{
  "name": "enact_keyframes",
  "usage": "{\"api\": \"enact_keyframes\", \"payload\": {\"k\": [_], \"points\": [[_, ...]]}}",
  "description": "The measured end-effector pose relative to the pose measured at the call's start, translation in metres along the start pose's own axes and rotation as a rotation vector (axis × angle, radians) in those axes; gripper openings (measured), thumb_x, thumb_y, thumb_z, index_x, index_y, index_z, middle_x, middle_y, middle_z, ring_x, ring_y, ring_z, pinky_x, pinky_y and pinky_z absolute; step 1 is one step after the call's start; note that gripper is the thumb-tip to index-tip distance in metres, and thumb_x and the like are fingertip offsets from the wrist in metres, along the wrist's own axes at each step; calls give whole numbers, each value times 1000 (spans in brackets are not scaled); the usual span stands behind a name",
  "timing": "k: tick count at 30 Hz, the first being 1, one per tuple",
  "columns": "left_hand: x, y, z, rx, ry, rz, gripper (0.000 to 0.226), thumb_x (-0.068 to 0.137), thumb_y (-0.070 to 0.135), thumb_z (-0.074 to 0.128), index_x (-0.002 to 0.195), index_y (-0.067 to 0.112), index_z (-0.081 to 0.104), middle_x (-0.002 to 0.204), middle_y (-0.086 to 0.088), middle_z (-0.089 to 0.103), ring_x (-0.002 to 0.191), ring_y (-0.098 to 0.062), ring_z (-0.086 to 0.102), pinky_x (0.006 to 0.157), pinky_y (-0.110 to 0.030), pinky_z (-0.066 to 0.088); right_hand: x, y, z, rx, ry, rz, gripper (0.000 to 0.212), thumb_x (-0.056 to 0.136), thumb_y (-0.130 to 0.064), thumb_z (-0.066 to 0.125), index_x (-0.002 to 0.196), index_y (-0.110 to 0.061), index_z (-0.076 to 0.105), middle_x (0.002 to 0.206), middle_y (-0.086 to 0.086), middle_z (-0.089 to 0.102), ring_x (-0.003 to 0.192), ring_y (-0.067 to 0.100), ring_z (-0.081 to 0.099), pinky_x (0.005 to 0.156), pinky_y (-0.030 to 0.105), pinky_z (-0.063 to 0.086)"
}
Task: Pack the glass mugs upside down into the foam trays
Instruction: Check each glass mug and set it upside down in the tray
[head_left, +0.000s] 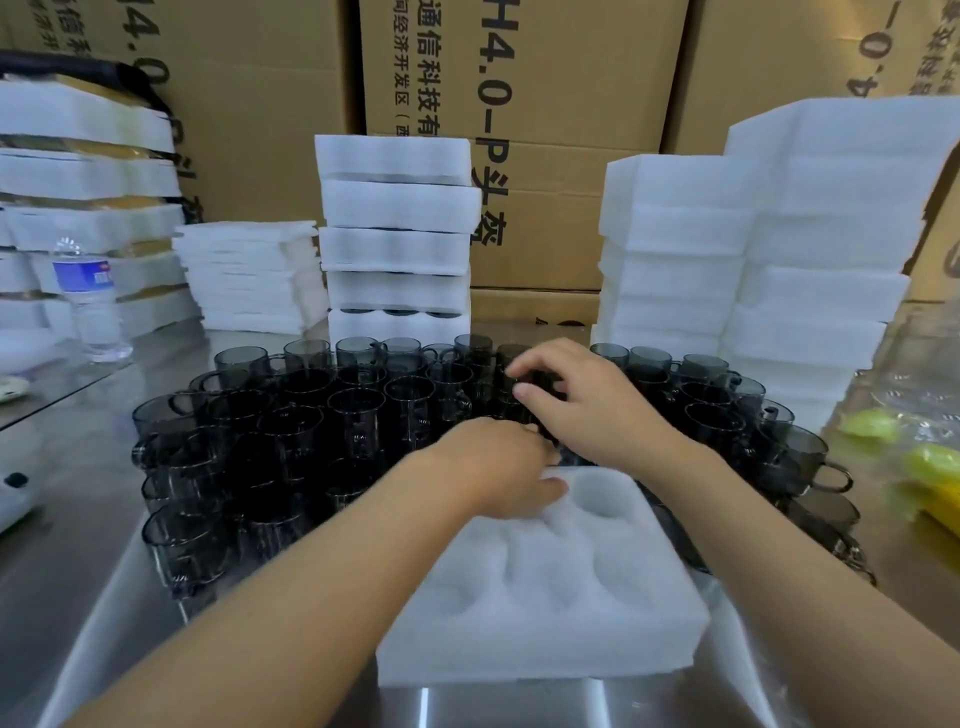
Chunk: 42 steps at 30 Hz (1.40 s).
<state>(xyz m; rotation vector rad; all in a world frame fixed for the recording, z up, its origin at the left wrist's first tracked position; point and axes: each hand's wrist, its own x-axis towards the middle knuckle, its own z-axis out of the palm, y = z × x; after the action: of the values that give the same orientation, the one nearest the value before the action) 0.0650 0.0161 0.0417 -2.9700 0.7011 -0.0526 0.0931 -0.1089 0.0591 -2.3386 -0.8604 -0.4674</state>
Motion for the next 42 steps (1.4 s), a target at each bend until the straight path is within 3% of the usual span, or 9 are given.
{"api": "enact_keyframes", "payload": {"k": [4, 12, 15, 20, 27, 33, 36, 39, 42], "points": [[19, -4, 21, -155, -32, 12, 47, 99, 43, 36, 142, 22, 41, 141, -7, 49, 124, -27, 48, 97, -36, 41, 36, 14, 37, -32, -119, 96, 30, 95, -23, 49, 125, -24, 54, 124, -2, 51, 103, 7, 44, 86, 19, 30], [20, -14, 51, -742, 101, -96, 30, 93, 37, 50, 114, 23, 66, 108, 5, 70, 101, -17, 62, 89, -40, 51, 60, 37, 72, 0, -73, 186, 47, 97, -10, 39, 142, -25, 39, 134, 10, 39, 97, 20, 49, 82, 23, 34], [21, -15, 53, -774, 100, -116, 23, 91, 38, 52, 101, 27, 69, 98, 7, 72, 96, -17, 63, 88, -41, 51, 62, 43, 78, -44, -82, 147, 43, 98, -8, 41, 137, -25, 47, 134, 6, 37, 83, 16, 42, 77, 23, 36], [25, -16, 56, -738, 88, -136, 25, 87, 46, 49, 92, 33, 70, 88, 7, 71, 87, -17, 63, 82, -43, 52, 61, 50, 81, -77, -89, 86, 37, 97, -11, 48, 132, -24, 52, 137, 6, 36, 88, 15, 38, 85, 26, 39], [25, -16, 57, -757, 89, -156, 26, 85, 49, 51, 89, 33, 71, 85, 8, 72, 85, -15, 62, 81, -42, 52, 63, 47, 84, -59, -143, 74, 32, 96, -11, 50, 126, -21, 55, 136, 7, 37, 121, 24, 41, 101, 33, 38], [25, -15, 57, -765, 104, -179, 31, 83, 50, 53, 75, 24, 68, 75, 0, 70, 73, -18, 61, 71, -38, 50, 62, 48, 84, -22, -134, 68, 14, 94, -12, 52, 108, -14, 56, 121, 7, 43, 107, 23, 47, 86, 27, 38], [25, -16, 57, -771, 118, -177, 30, 84, 45, 55, 57, 31, 60, 58, 8, 59, 60, -12, 51, 60, -32, 41, 59, 49, 82, 25, -115, 79, 11, 95, -13, 51, 105, -15, 54, 117, 5, 43, 99, 19, 46, 81, 24, 33], [25, -15, 56, -819, 128, -167, 27, 82, 43, 57, 57, 33, 61, 53, 13, 55, 56, -8, 47, 59, -30, 39, 52, 48, 78, 95, -33, 103, 9, 95, -14, 50, 103, -17, 53, 114, -1, 42, 93, 13, 47, 79, 18, 32], [26, -15, 56, -862, 135, -148, 16, 79, 43, 58, 66, 45, 68, 65, 16, 66, 67, -9, 57, 68, -32, 47, 44, 44, 70, 149, 57, 100, 10, 96, -14, 50, 99, -23, 51, 117, -3, 42, 94, 11, 49, 76, 11, 31]]}}
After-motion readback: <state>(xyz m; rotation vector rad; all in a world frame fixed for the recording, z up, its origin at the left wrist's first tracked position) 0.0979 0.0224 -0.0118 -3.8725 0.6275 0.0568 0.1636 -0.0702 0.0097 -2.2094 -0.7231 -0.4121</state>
